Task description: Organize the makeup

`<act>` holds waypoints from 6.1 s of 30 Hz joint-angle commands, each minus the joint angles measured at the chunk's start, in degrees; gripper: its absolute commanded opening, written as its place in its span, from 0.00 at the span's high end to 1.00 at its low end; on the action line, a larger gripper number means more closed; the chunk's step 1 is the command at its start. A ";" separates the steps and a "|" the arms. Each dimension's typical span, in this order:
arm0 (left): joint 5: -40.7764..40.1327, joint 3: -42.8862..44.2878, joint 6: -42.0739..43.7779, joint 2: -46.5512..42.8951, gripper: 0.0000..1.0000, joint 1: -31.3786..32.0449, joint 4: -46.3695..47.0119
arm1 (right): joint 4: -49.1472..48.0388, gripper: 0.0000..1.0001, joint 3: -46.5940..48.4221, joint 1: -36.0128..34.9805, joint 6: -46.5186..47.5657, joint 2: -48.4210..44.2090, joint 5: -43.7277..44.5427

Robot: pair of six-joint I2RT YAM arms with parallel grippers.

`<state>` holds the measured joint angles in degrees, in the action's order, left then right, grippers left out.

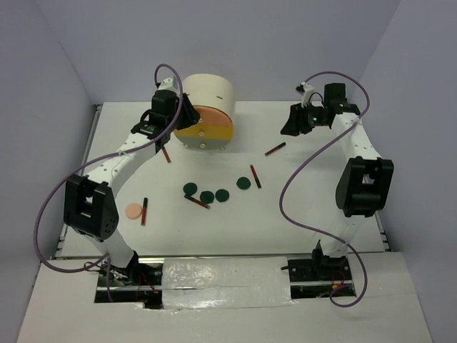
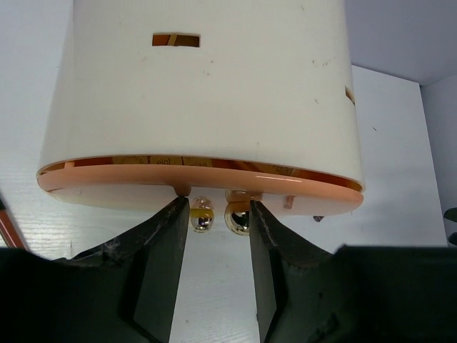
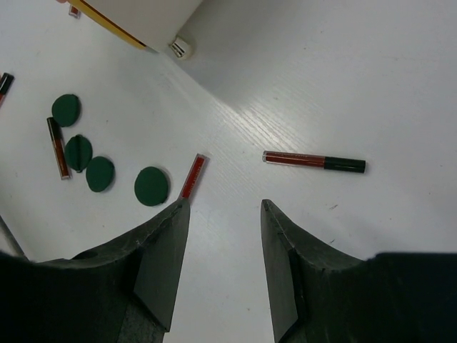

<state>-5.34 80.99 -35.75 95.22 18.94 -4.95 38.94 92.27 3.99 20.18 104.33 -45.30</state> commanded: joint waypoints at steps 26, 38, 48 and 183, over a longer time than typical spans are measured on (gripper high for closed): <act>7.09 -17.43 -4.06 -15.84 0.23 -1.27 12.94 | 0.53 0.46 0.63 -0.82 -3.13 0.17 1.44; 13.69 -21.06 -5.83 -8.66 0.28 -1.27 19.63 | 0.88 0.44 1.42 -1.00 -3.49 1.05 1.35; 10.97 -12.71 -0.73 0.14 0.31 -1.36 13.74 | 0.00 0.43 0.81 -1.00 -4.28 0.43 1.35; -11.18 -48.38 -11.63 -57.96 0.01 -1.80 -11.58 | -17.13 1.00 -2.26 -13.57 -17.05 0.19 24.59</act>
<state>-16.80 33.01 -46.00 36.29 17.63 -19.66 31.14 91.31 -8.80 -8.75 115.57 -11.16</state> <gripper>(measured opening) 0.989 0.222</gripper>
